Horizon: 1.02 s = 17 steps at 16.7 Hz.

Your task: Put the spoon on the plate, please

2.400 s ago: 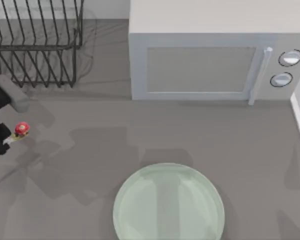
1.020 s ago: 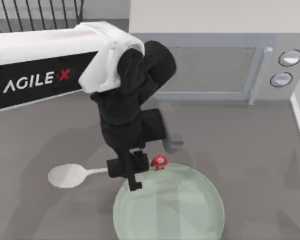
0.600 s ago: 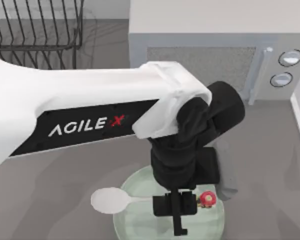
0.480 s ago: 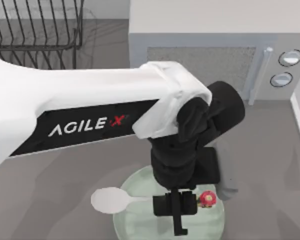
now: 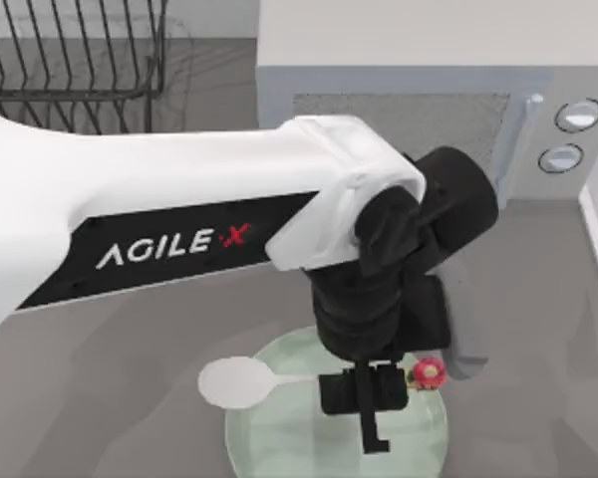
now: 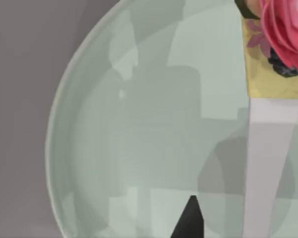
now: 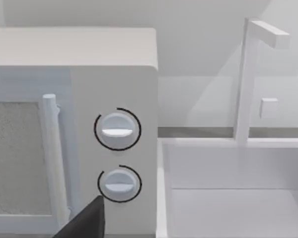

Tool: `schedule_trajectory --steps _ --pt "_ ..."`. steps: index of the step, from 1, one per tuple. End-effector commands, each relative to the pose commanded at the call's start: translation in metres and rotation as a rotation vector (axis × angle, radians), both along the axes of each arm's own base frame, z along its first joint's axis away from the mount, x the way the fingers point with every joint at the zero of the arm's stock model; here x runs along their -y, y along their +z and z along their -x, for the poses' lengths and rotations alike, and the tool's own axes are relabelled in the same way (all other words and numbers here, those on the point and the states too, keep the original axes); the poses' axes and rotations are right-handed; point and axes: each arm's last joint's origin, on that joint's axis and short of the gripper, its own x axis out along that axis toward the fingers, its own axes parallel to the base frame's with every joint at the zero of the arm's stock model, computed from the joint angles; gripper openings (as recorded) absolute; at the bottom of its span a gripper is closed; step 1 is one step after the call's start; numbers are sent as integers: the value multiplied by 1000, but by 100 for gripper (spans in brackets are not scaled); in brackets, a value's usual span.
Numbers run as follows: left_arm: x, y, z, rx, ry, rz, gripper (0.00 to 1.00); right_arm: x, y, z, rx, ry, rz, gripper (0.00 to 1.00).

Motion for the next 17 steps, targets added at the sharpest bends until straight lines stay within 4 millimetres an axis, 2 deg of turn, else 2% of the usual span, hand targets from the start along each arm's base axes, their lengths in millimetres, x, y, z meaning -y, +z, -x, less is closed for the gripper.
schedule_trajectory --steps 10,14,17 --pt "14 18 -16 173 42 149 0 0 0 0 0 0 0 100" --pt "13 13 -15 166 28 151 0 0 0 0 0 0 0 100" --pt "9 2 -10 118 9 118 0 0 0 0 0 0 0 100"
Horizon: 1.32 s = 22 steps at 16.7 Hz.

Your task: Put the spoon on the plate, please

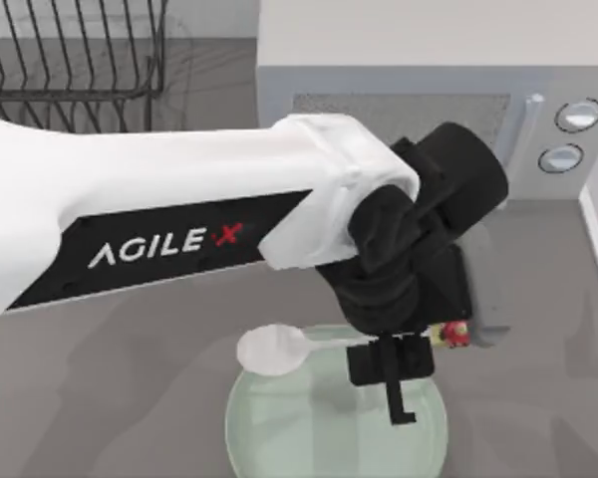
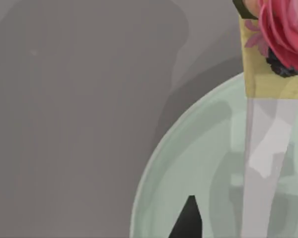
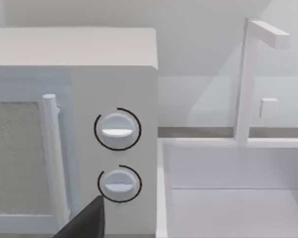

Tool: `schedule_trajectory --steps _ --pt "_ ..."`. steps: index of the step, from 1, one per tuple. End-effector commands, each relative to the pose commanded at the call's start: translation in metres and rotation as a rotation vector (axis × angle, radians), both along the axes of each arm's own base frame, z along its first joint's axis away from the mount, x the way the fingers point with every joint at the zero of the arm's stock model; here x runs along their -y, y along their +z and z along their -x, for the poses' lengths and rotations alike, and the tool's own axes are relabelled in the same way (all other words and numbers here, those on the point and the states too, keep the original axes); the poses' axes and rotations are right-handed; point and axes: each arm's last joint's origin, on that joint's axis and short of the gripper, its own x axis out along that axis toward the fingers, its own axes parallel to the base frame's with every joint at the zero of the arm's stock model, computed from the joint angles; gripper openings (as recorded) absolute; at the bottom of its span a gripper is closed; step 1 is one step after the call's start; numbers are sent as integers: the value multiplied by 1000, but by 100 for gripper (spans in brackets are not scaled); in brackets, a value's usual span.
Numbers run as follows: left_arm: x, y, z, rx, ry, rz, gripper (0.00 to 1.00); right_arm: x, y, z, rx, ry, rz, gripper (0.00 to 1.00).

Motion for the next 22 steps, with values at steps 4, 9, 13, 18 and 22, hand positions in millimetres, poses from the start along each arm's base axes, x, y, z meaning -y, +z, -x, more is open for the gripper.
schedule_trajectory --steps 4,9,13,18,22 --pt "-7 -27 10 -97 -23 -88 0 0 0 0 0 0 0 100" --pt "-14 -52 17 -181 -36 -165 0 0 0 0 0 0 0 100" --pt "-14 -52 17 -181 -36 -165 8 0 0 0 0 0 0 100" --pt "-14 -52 17 -181 -36 -165 45 0 0 0 0 0 0 100" --pt "-14 -52 17 -181 -36 -165 75 0 0 0 0 0 0 100"
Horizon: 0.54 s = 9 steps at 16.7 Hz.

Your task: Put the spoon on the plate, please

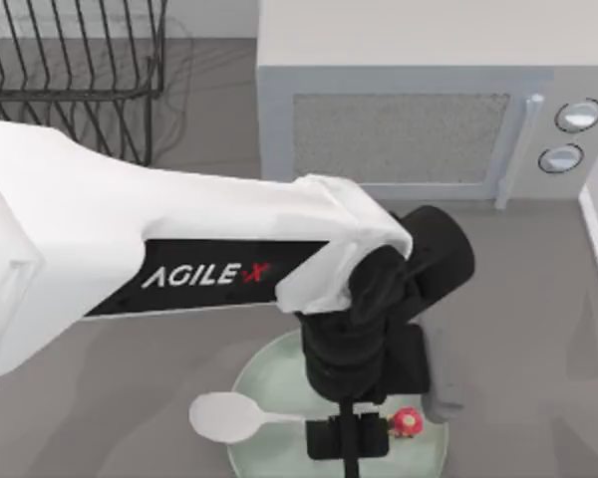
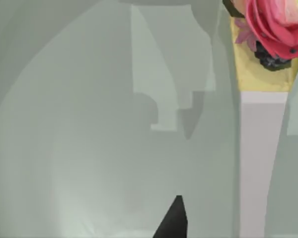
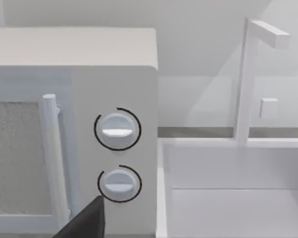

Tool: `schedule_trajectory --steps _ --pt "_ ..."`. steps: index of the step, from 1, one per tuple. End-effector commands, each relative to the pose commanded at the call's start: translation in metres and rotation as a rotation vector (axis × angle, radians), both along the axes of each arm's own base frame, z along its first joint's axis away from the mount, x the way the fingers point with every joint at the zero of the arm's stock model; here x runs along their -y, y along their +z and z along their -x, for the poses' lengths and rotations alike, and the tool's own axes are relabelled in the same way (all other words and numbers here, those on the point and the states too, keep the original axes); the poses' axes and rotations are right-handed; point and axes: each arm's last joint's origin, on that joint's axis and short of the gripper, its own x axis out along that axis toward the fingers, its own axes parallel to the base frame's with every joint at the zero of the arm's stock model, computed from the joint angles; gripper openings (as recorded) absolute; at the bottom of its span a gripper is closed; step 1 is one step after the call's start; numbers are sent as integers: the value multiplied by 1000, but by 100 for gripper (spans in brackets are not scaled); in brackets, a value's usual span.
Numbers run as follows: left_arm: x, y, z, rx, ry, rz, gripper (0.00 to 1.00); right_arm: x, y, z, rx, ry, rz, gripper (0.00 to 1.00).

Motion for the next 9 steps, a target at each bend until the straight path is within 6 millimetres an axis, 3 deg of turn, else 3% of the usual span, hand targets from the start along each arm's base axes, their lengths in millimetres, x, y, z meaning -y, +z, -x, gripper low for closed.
schedule_trajectory --steps 3,9 --pt "0 0 0 0 0 0 98 0 0 0 0 0 0 100" --pt "0 0 0 0 0 0 100 0 0 0 0 0 0 100"
